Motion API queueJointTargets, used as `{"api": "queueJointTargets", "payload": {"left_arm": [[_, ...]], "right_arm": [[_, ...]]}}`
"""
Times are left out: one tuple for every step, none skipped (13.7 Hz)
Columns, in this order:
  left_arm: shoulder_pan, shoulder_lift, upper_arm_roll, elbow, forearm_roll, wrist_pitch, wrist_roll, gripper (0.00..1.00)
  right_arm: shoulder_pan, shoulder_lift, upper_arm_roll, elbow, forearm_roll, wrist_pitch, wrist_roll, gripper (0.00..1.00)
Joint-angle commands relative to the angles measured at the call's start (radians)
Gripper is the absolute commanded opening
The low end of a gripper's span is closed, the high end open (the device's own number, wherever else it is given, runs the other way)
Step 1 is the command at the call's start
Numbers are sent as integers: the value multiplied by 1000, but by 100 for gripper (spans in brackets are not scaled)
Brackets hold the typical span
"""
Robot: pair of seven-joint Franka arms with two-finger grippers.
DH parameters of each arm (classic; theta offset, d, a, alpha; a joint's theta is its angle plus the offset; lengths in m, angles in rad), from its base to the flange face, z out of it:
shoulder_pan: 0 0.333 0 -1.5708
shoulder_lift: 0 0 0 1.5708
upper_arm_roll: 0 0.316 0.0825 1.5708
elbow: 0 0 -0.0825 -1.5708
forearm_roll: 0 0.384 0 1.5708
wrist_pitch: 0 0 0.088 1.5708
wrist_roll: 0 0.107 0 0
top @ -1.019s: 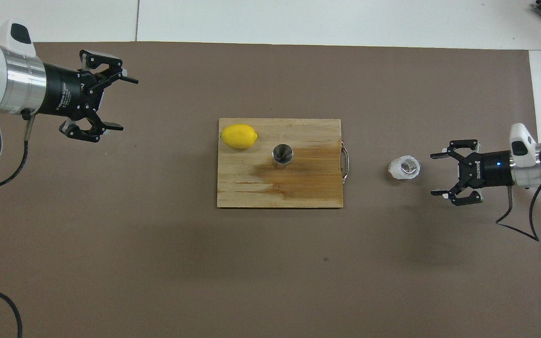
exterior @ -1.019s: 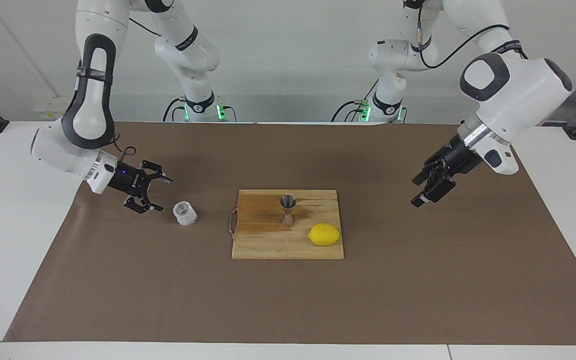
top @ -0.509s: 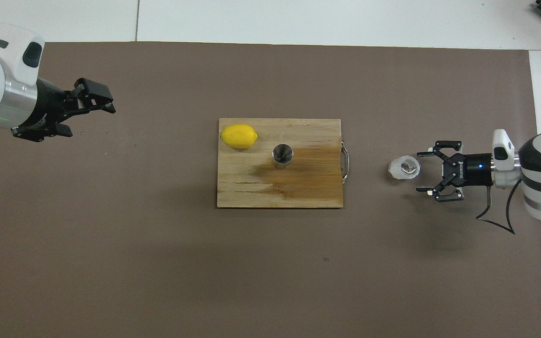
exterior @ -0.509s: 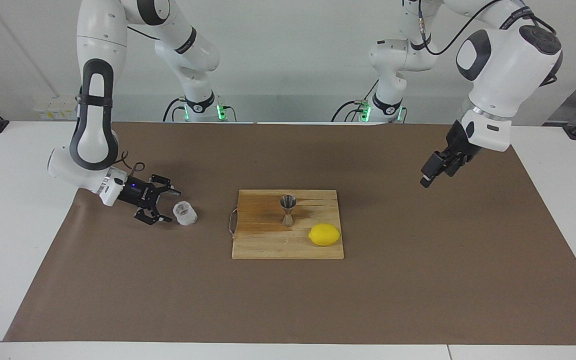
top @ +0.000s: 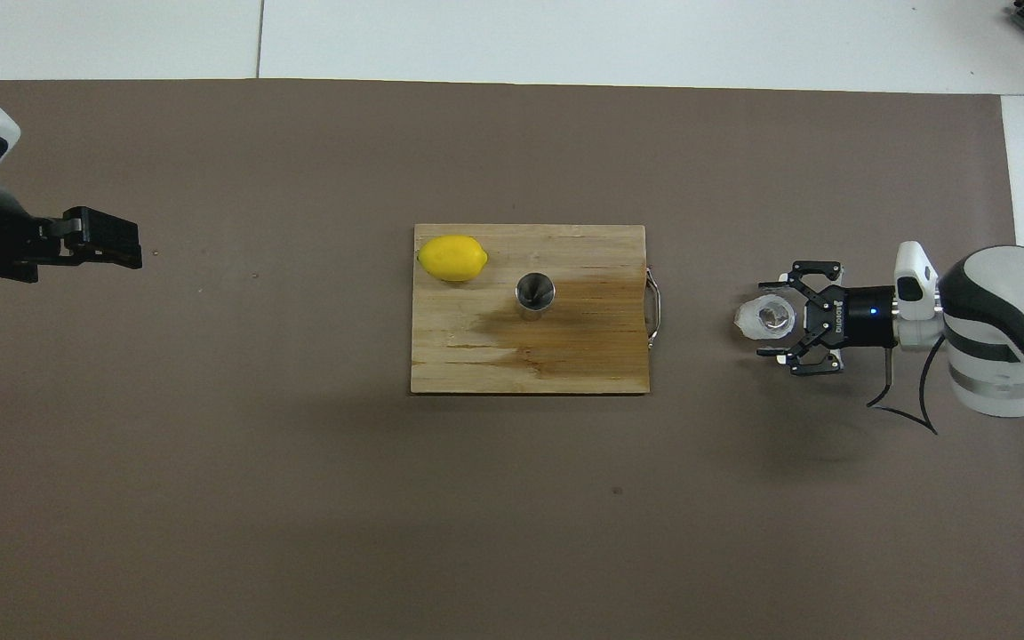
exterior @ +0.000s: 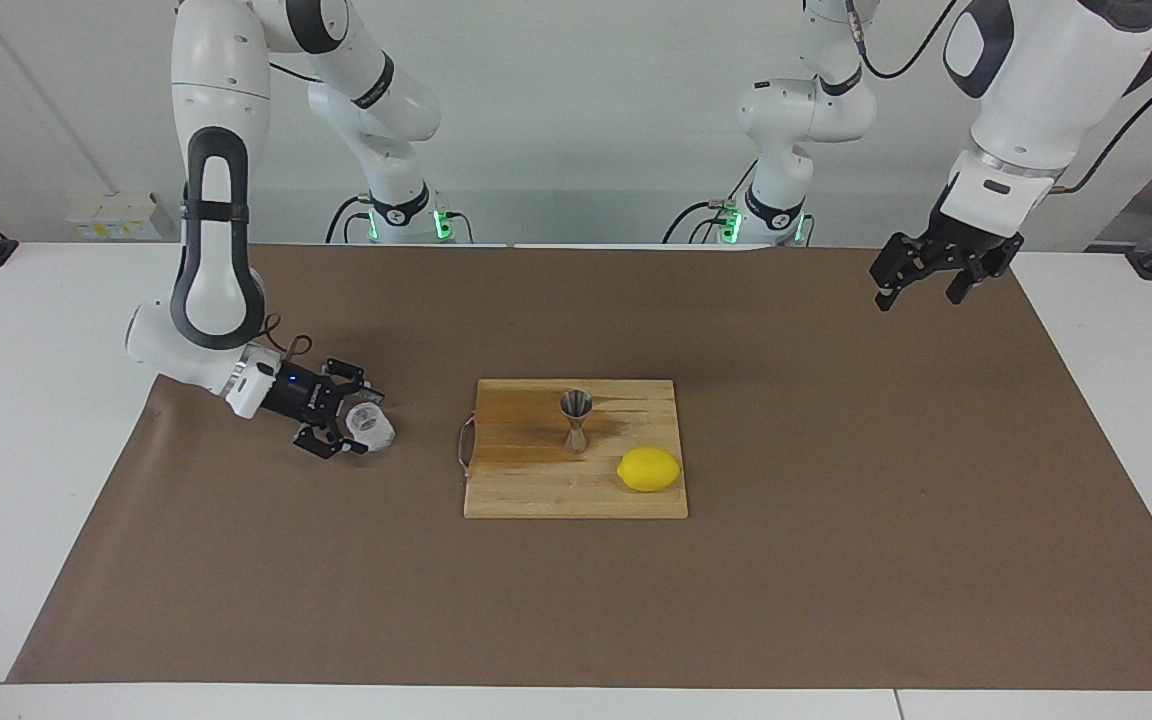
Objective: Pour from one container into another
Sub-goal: 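Grasp the white cup with the right gripper and lift it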
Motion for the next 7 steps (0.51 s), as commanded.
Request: {"api": "queueJointTargets", "payload": {"left_arm": [[-10, 1, -6, 20, 21, -21, -3, 100], [-1, -1, -6, 18, 18, -27, 0, 100], [0, -10, -3, 7, 18, -50, 14, 100], [-1, -31, -2, -23, 18, -62, 19, 100], [0, -44, -2, -48, 18, -55, 25, 100], [2, -53, 1, -56, 18, -61, 52, 100], [11, -70, 3, -77, 18, -62, 92, 100]], "right_arm": [[-4, -4, 4, -29, 33, 23, -42, 100], [-4, -4, 4, -29, 33, 27, -50, 100], [-4, -4, 4, -29, 33, 31, -54, 100], [-4, -4, 4, -29, 33, 32, -63, 90], [-4, -4, 4, -29, 33, 34, -64, 59], [-1, -4, 4, -28, 33, 37, -62, 41], [7, -4, 4, -26, 33, 37, -61, 29]]}}
